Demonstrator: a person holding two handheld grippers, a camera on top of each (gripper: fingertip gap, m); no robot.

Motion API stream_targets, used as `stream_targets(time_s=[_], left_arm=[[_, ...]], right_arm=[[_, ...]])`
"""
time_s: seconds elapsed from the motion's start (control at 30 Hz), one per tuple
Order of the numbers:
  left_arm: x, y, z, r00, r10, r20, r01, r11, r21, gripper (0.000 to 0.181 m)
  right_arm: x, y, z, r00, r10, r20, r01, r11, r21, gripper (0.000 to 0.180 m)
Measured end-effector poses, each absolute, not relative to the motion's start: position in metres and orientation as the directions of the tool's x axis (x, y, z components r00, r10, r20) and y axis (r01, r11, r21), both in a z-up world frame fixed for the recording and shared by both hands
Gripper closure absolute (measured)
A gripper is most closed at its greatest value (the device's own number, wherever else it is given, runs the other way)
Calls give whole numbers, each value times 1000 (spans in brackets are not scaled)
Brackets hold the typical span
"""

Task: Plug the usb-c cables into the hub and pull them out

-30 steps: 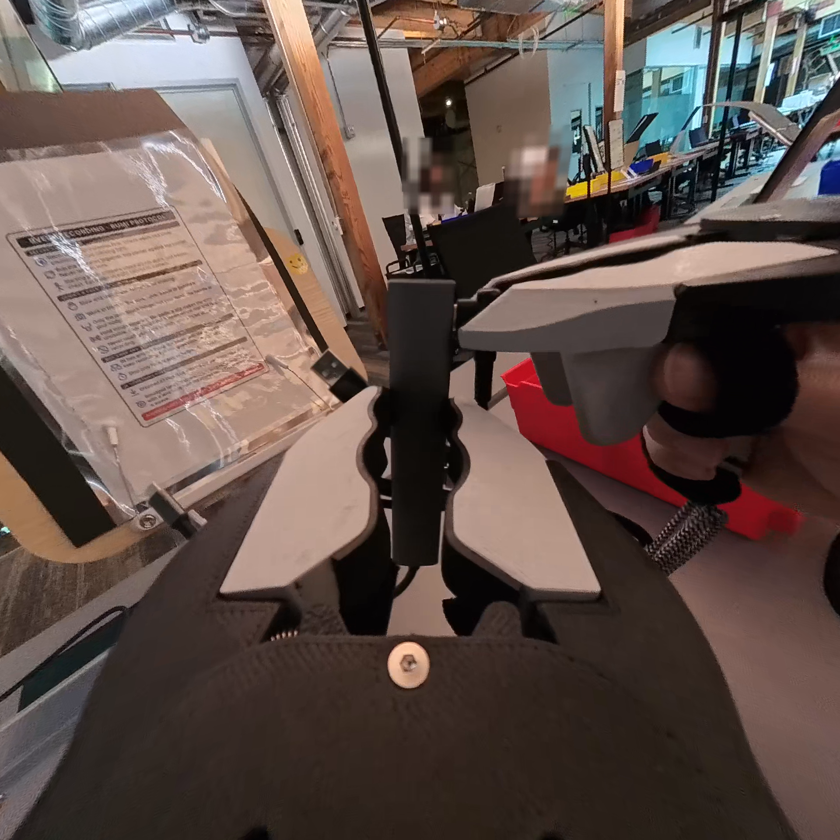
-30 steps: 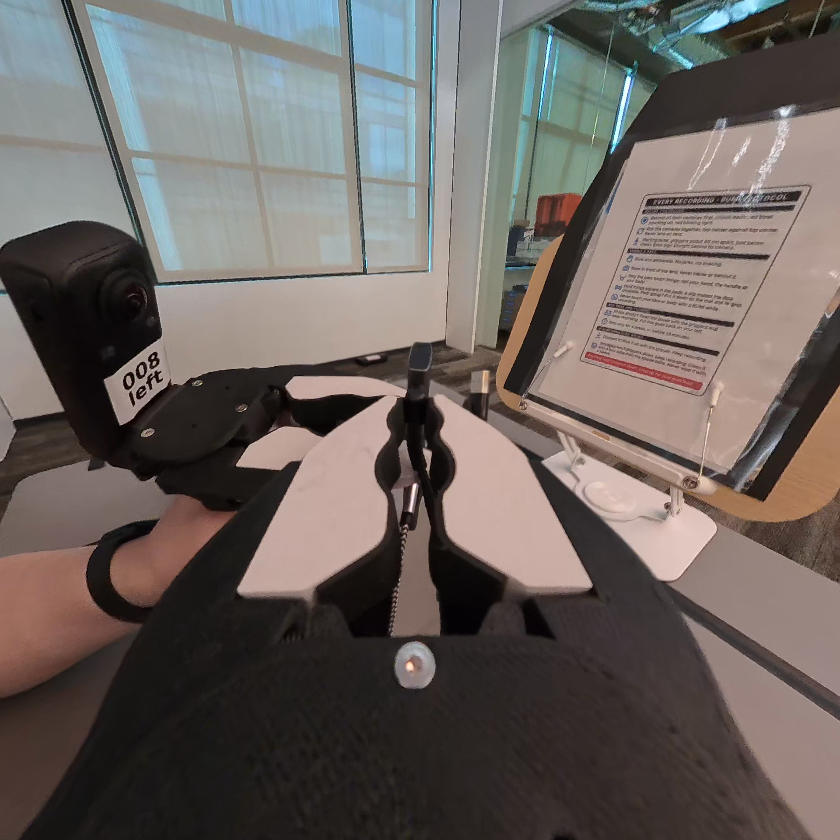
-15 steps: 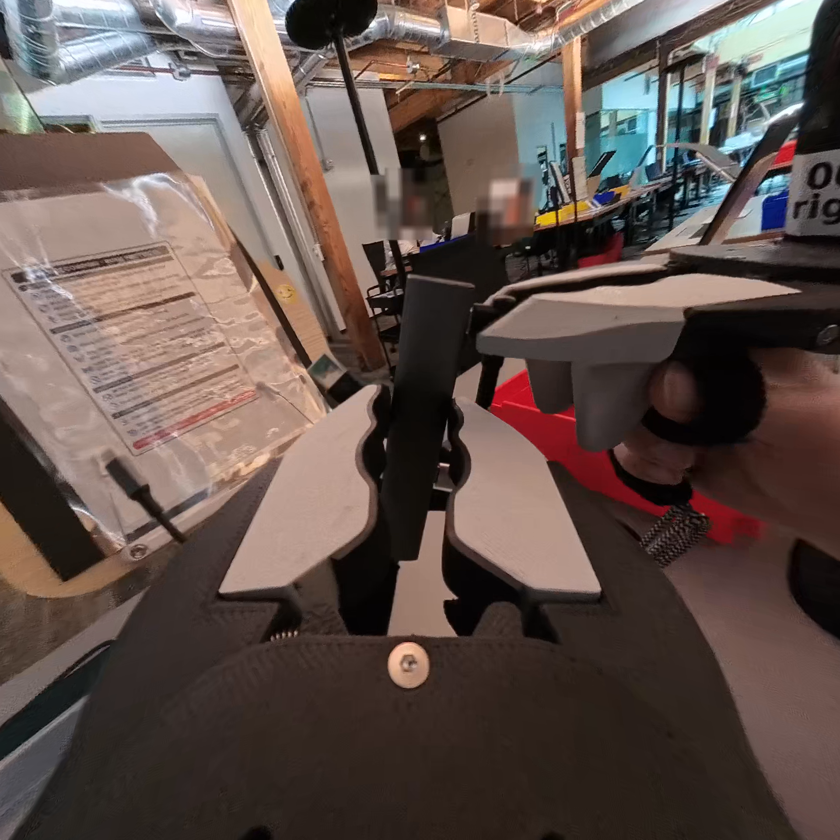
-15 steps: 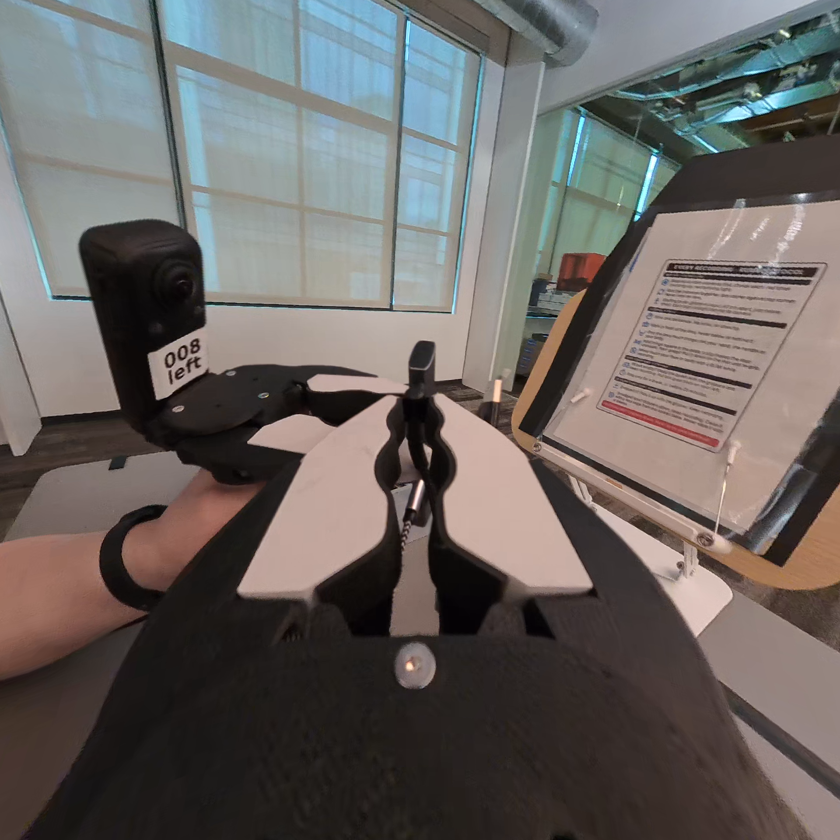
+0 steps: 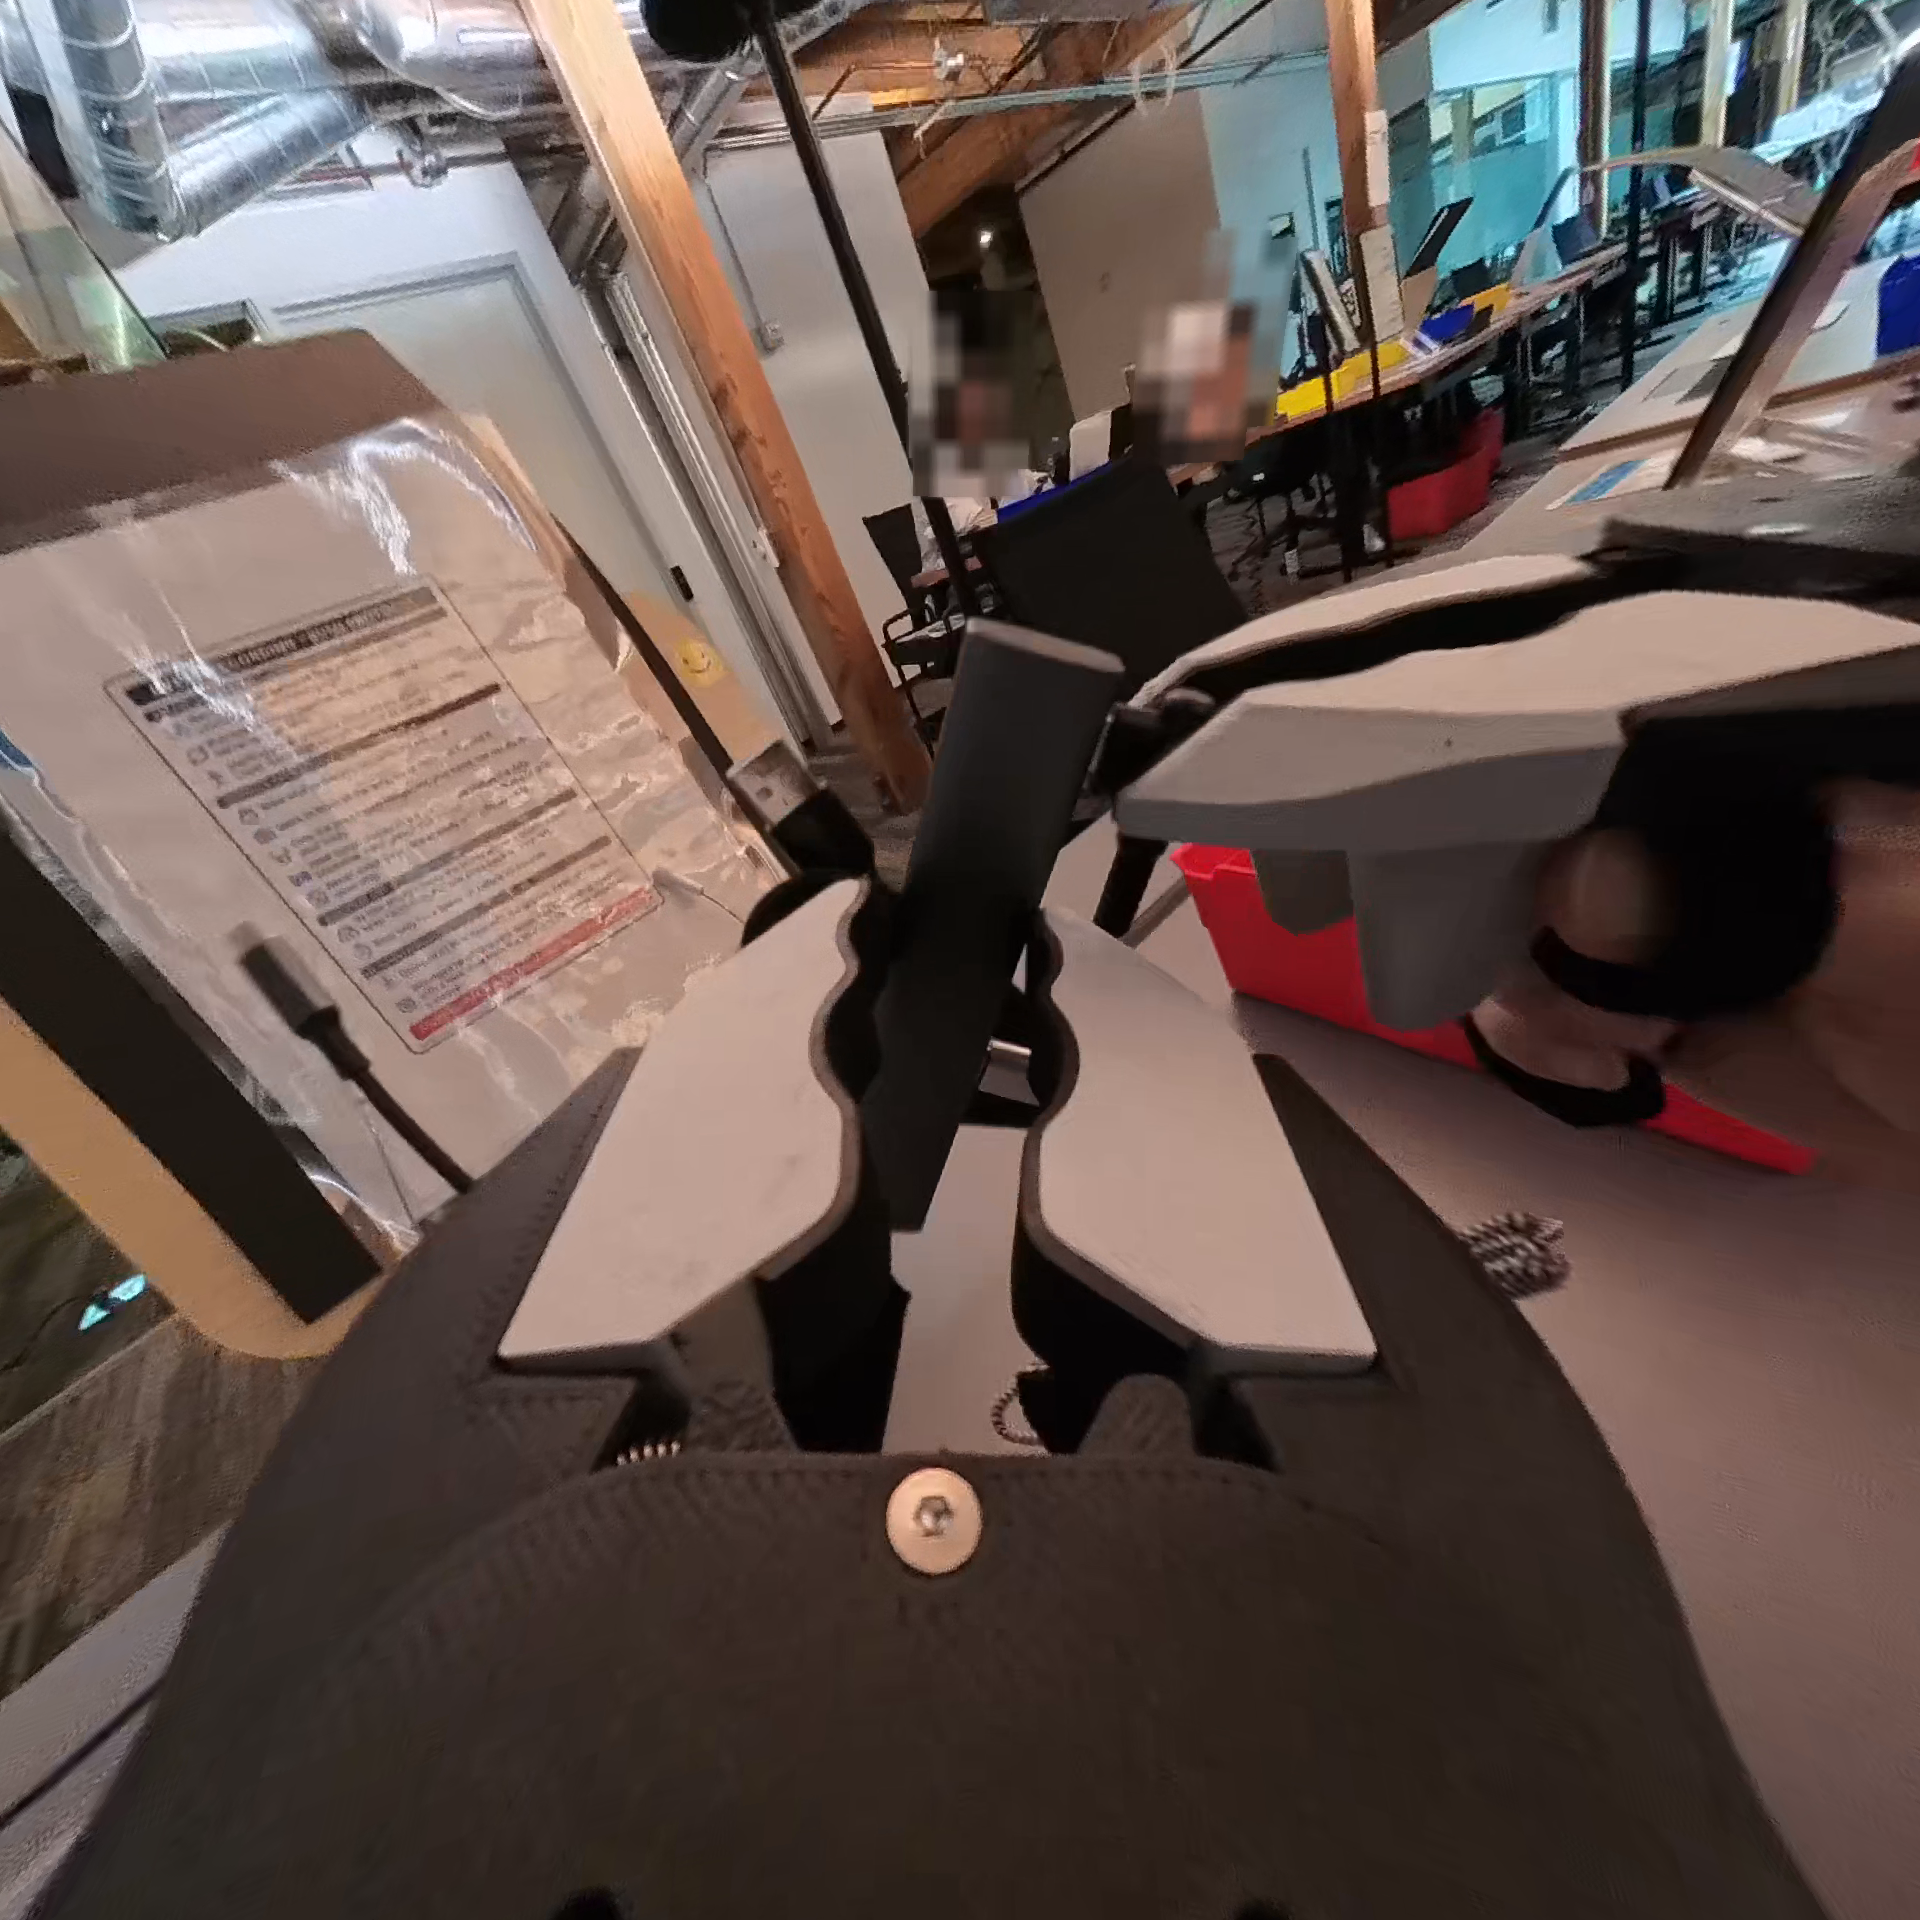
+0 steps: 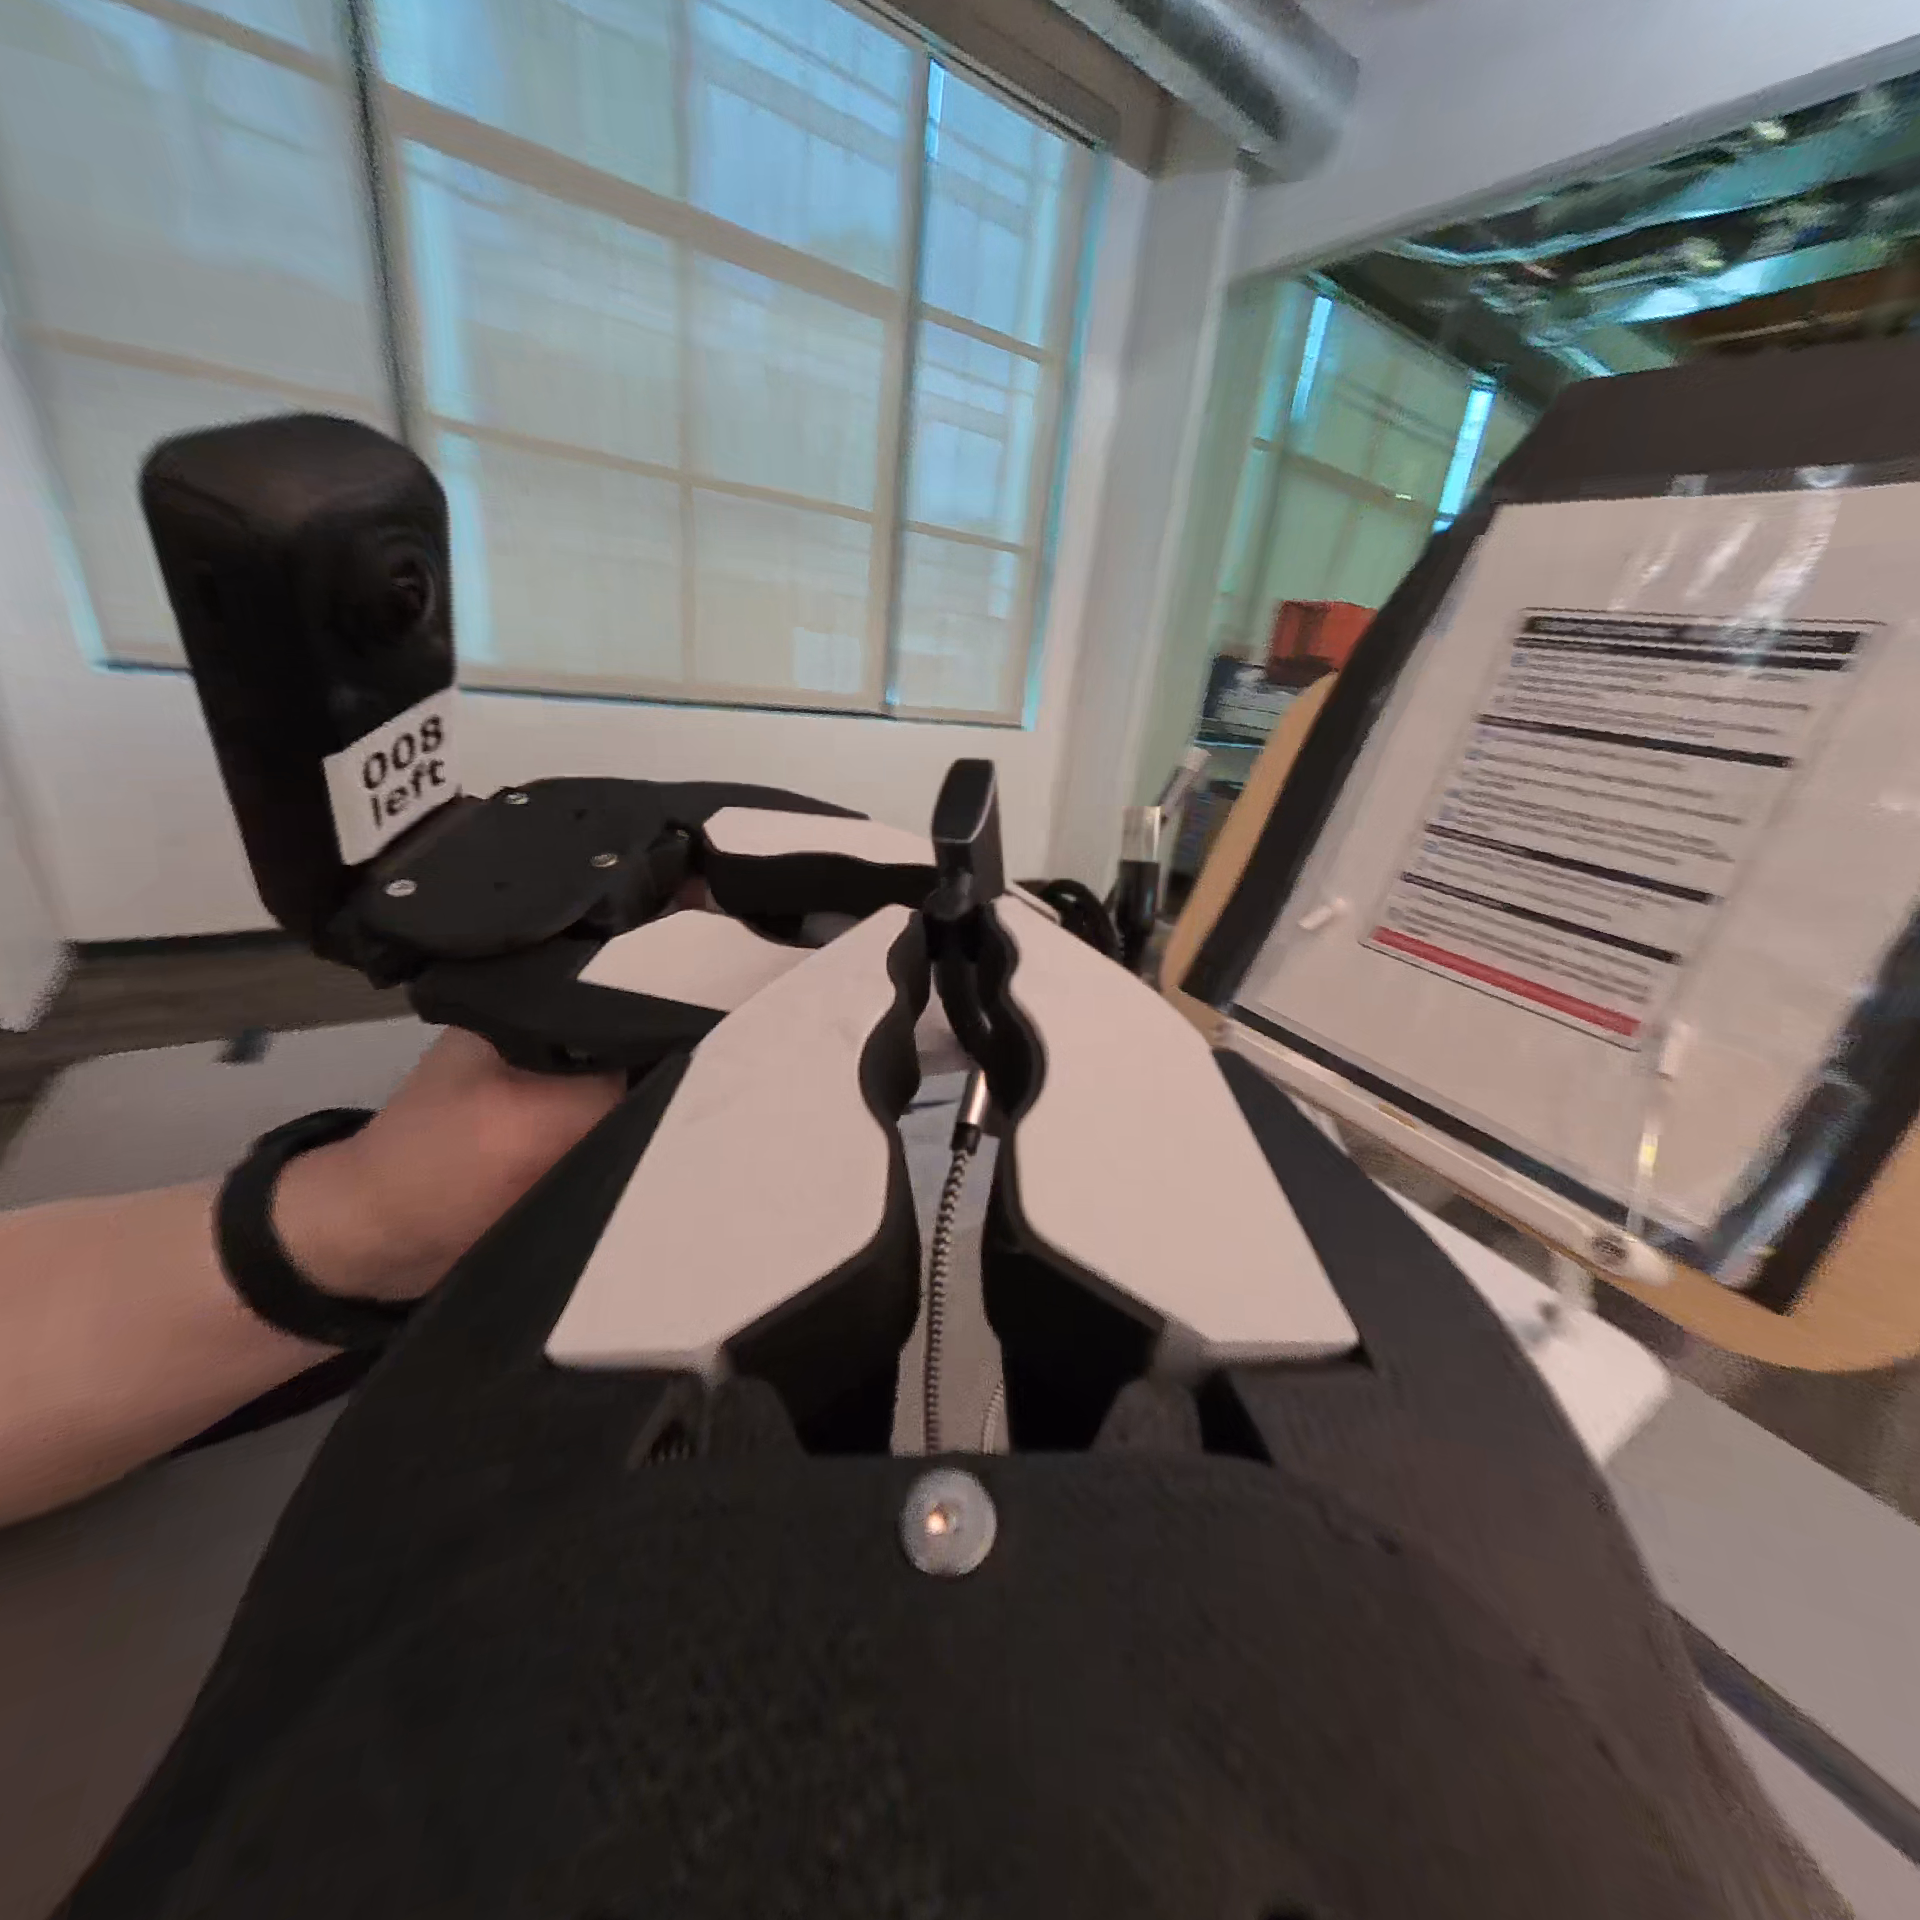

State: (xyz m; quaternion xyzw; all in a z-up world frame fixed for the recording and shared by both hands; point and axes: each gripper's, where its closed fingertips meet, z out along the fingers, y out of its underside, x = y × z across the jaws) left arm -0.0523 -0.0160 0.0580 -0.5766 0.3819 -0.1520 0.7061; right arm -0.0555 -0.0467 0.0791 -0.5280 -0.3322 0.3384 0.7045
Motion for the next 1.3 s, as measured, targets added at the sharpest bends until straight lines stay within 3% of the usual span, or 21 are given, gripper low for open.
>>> stream_targets(time_s=[0.03, 0.23, 0.37, 0.67, 1.13, 1.3], left_arm=[[-52, -18, 61, 664, -643, -381, -240, 299, -923, 154], [-55, -13, 56, 662, -642, -387, -268, 279, -922, 154], [-54, -17, 60, 649, -647, -400, -271, 295, -916, 152], [-50, -14, 57, 679, -619, -394, -283, 274, -919, 154], [-50, -12, 52, 669, -586, -457, -355, 289, -889, 154], [-50, -6, 45, 675, -594, -438, -358, 255, -898, 154]], right_arm=[[-53, -48, 82, 517, 853, 69, -166, 179, -970, 171], [-55, -43, 78, 627, 779, -10, -203, 151, -968, 172], [-55, -48, 80, 590, 802, 88, -128, 200, -971, 171], [-47, -46, 77, 653, 757, -28, -274, 201, -940, 171], [-45, -45, 73, 425, 892, -155, -398, 30, -917, 170], [-44, -38, 68, 505, 851, -143, -353, 53, -934, 171]])
